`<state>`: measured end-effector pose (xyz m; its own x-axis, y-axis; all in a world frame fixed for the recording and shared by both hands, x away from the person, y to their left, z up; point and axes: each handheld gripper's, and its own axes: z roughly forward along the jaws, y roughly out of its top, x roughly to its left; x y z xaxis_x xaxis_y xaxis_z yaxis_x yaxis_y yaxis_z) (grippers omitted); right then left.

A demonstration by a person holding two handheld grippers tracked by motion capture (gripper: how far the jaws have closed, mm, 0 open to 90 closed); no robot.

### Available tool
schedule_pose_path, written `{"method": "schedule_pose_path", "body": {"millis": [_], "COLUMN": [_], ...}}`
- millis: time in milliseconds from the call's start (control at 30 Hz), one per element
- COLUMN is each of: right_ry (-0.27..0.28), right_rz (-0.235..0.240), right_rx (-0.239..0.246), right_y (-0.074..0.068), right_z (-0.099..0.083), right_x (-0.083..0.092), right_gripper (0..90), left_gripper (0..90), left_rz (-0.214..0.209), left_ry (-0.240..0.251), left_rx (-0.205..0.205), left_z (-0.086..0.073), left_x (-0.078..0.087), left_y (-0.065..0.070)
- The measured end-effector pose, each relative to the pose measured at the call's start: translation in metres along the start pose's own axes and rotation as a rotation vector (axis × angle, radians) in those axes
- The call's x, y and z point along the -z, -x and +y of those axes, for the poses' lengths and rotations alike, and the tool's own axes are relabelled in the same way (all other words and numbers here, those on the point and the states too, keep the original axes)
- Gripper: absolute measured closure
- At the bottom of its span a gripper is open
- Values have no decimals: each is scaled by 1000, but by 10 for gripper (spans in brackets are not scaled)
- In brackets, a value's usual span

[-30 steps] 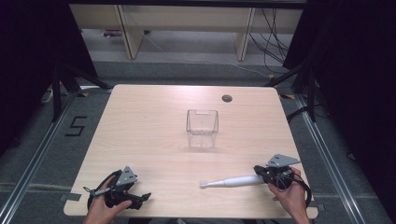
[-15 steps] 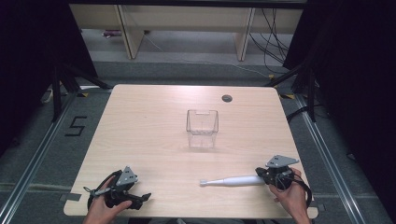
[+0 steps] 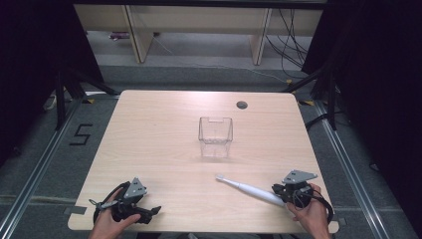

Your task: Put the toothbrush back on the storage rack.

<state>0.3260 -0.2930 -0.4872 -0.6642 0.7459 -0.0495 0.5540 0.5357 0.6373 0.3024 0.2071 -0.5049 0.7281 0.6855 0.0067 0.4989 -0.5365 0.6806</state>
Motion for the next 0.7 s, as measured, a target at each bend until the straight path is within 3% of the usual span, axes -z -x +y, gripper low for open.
{"method": "schedule_pose_path", "body": {"millis": [200, 267, 300, 367, 467, 500, 600, 633, 700], "right_ry": [-9, -13, -6, -7, 7, 1, -11, -10, -11], "right_rz": [4, 2, 10, 10, -3, -5, -33, -39, -51], "right_rx": [-4, 8, 29, 5, 23, 5, 22, 8, 30], "right_y": [-4, -4, -2, -4, -2, -3, -3, -5, -4], "right_z": [-1, -1, 0, 0, 1, 2, 6, 7, 12], "right_x": [3, 3, 2, 3, 4, 6, 8, 9, 11], "right_gripper": [848, 846, 845, 843, 826, 817, 773, 758, 722], "left_gripper": [149, 149, 149, 149, 149, 149, 149, 149, 148], "left_rz": [-1, 5, 8, 3, 3, 9, 0, 12, 10], "left_ry": [-2, -1, -4, -1, -3, -3, -6, 0, -3], "left_rx": [-2, -24, -13, 2, -5, -8, -6, -6, -6], "left_z": [0, 0, 1, 0, 0, 0, 0, 0, -1], "left_x": [0, 0, 0, 0, 0, -1, 0, 0, 0], "left_y": [0, -1, -1, 0, -1, -1, -1, -2, -2]}}
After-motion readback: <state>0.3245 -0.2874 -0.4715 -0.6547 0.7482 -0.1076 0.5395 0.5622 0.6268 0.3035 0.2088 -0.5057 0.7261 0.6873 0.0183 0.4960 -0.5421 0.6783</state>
